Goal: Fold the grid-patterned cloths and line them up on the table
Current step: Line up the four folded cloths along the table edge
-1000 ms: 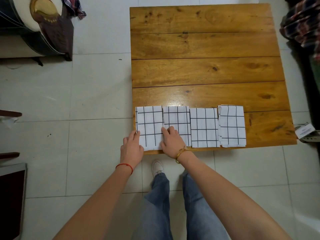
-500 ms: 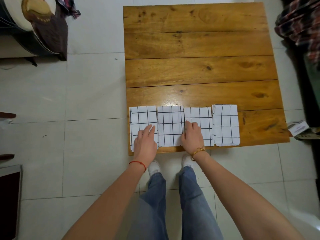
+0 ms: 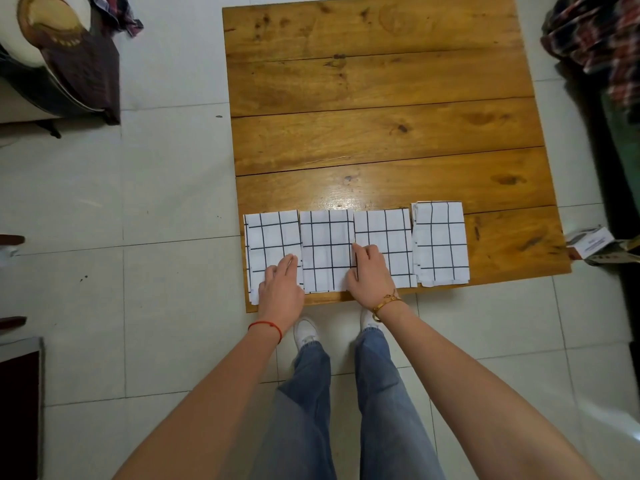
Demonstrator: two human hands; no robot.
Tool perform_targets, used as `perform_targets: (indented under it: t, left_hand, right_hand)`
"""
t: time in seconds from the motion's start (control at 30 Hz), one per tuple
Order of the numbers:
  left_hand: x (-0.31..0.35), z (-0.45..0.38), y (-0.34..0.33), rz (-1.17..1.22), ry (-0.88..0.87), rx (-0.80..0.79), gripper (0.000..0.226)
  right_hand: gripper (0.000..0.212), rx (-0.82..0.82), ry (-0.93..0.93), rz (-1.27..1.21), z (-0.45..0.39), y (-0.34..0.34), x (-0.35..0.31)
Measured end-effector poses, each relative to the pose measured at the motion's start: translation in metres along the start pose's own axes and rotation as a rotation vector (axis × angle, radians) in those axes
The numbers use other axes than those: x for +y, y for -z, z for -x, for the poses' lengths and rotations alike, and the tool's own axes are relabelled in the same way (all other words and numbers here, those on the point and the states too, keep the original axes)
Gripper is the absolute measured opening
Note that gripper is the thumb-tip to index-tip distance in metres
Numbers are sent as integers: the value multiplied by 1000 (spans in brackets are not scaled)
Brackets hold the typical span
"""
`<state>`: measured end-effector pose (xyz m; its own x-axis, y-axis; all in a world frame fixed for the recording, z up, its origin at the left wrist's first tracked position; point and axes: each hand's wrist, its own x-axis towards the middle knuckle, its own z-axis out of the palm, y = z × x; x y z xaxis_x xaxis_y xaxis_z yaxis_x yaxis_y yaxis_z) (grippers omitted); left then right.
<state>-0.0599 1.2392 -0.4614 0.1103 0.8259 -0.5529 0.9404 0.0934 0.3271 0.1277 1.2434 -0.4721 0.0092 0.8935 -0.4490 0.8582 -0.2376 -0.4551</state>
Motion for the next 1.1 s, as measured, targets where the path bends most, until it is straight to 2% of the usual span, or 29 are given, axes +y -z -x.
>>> perform_targets:
  t: [0.13, 0.3, 0.53, 0.87, 0.97, 1.1]
  left_hand:
    - [7, 2, -1, -13, -3, 49, 63]
    - [42, 8, -11, -29, -113, 97, 65]
    - [91, 4, -37, -41, -193, 30, 63]
    - [108, -6, -45, -87, -111, 19, 63]
    - [114, -7, -44, -83, -85, 56, 59]
    - [131, -9, -43, -74, -128, 122, 58]
  right_hand:
    - [48, 97, -1, -15, 2, 6, 6]
    - [40, 252, -152, 35, 9, 25, 27]
    - [42, 213, -241, 115, 6, 39, 66]
    - [41, 135, -142, 58, -4, 42, 83]
    - [40, 162, -110, 45, -3, 46, 88]
    - [38, 306, -160, 15, 0, 58, 103]
